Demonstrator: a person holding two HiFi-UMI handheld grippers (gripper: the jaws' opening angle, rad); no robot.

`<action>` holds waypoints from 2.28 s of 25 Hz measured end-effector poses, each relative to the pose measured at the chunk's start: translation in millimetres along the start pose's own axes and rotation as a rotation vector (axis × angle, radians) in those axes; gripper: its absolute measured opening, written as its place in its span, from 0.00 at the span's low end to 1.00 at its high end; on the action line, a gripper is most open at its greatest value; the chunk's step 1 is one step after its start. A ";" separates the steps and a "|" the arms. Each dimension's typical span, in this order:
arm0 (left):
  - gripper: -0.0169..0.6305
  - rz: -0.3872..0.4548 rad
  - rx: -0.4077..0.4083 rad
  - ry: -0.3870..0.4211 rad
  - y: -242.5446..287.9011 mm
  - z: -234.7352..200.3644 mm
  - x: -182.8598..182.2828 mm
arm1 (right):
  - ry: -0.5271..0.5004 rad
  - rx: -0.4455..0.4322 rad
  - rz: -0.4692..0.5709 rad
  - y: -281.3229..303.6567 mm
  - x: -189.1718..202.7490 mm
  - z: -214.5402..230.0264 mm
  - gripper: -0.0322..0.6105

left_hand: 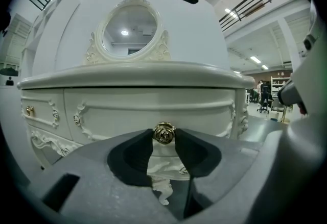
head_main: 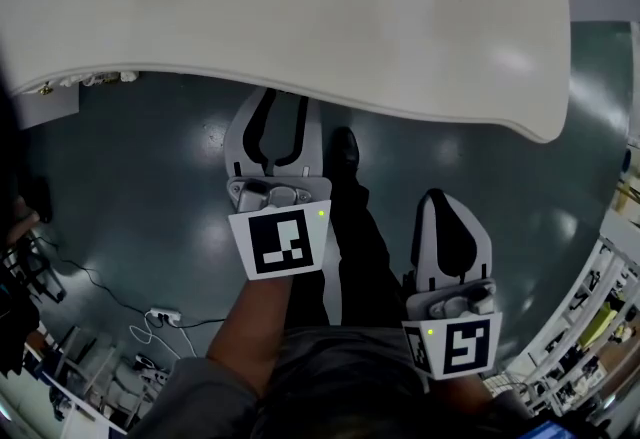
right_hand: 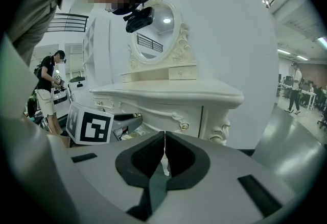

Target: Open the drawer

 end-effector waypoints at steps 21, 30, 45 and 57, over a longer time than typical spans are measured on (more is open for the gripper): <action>0.23 -0.010 0.016 -0.040 -19.4 3.4 2.9 | 0.008 0.011 0.005 -7.3 0.9 0.2 0.07; 0.23 -0.025 0.041 -0.021 -52.2 9.7 21.5 | 0.002 -0.003 0.025 -20.0 19.0 -24.2 0.07; 0.23 -0.049 0.124 0.018 -78.5 13.6 29.9 | -0.023 0.000 0.083 -27.0 8.9 -64.5 0.07; 0.23 -0.043 0.144 0.022 -121.5 27.2 43.8 | -0.008 0.006 0.108 -64.8 33.4 -85.7 0.07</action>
Point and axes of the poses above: the fingertips, and each gripper's own axes: y forward along the fingers, z to its right, x out of its underside, the point moved 4 cm from there along -y, backward along the fingers, and after that the axes turned 11 degrees about y, right-handed, at the moved point
